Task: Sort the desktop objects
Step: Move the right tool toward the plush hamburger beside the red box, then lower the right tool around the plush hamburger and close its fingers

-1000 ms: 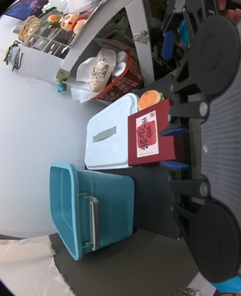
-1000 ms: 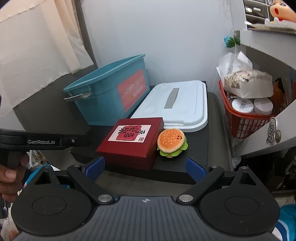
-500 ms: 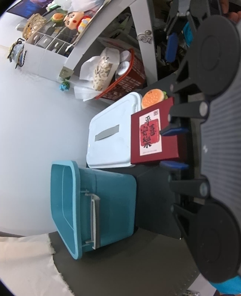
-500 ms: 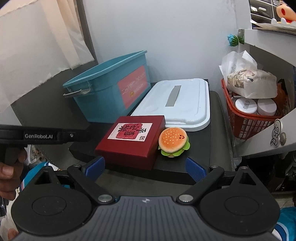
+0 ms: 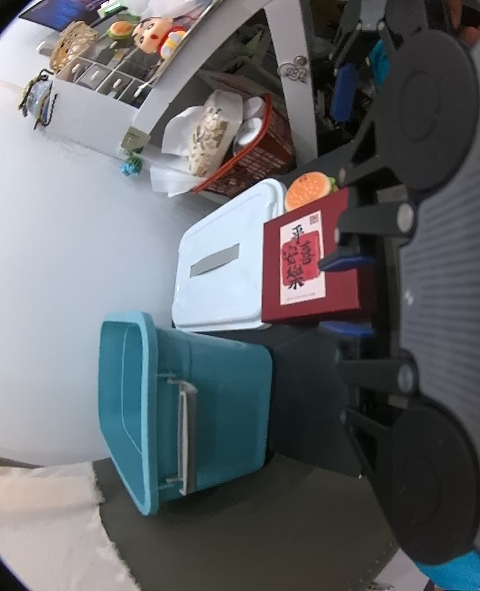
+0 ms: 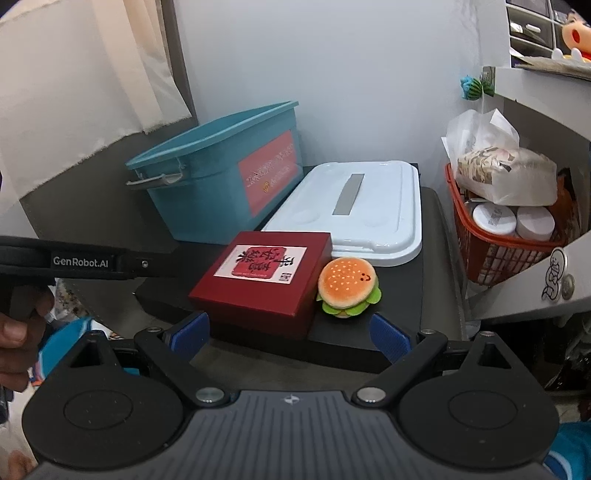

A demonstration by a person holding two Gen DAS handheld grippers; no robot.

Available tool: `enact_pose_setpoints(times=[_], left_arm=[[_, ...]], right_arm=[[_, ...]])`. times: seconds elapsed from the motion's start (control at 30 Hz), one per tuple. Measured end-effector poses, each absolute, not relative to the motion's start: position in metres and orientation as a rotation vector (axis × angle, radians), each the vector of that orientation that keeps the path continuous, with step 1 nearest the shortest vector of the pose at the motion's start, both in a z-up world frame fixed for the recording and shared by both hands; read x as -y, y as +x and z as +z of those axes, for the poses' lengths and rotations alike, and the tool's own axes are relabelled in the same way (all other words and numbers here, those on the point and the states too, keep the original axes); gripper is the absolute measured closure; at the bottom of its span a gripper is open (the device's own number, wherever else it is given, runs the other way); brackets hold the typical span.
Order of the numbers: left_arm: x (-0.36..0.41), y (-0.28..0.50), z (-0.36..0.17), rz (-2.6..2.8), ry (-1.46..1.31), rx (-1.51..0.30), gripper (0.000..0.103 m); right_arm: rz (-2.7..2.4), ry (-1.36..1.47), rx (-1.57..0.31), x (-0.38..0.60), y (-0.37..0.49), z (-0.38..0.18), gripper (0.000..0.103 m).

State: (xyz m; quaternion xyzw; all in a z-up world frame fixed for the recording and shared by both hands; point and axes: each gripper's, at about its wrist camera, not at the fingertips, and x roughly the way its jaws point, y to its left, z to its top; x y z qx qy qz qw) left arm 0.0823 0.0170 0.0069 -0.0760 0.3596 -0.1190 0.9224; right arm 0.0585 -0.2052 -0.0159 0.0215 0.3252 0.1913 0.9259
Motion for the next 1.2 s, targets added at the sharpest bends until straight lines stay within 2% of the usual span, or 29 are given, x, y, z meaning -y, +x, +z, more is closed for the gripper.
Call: enact_pose_setpoints(times=[0.13, 0.37, 1.03, 1.1, 1.2], left_arm=[[-0.014, 0.087, 0.001, -0.254, -0.150, -0.751, 0.070], [-0.012, 0.093, -0.005, -0.246, -0.142, -0.762, 0.070], [-0.010, 0.100, -0.006, -0.251, -0.142, -0.741, 0.070], [-0.010, 0.102, -0.008, -0.252, -0.144, -0.743, 0.070], [-0.010, 0.105, -0.009, -0.255, -0.148, -0.743, 0.070]], right_arm=[[0.364, 0.037, -0.681, 0.208, 0.066, -0.021, 0.010], [0.334, 0.072, -0.697, 0.221, 0.080, -0.026, 0.022], [0.277, 0.118, -0.715, 0.238, 0.118, -0.049, 0.032], [0.276, 0.112, -0.718, 0.237, 0.120, -0.052, 0.038], [0.282, 0.113, -0.729, 0.235, 0.123, -0.055, 0.040]])
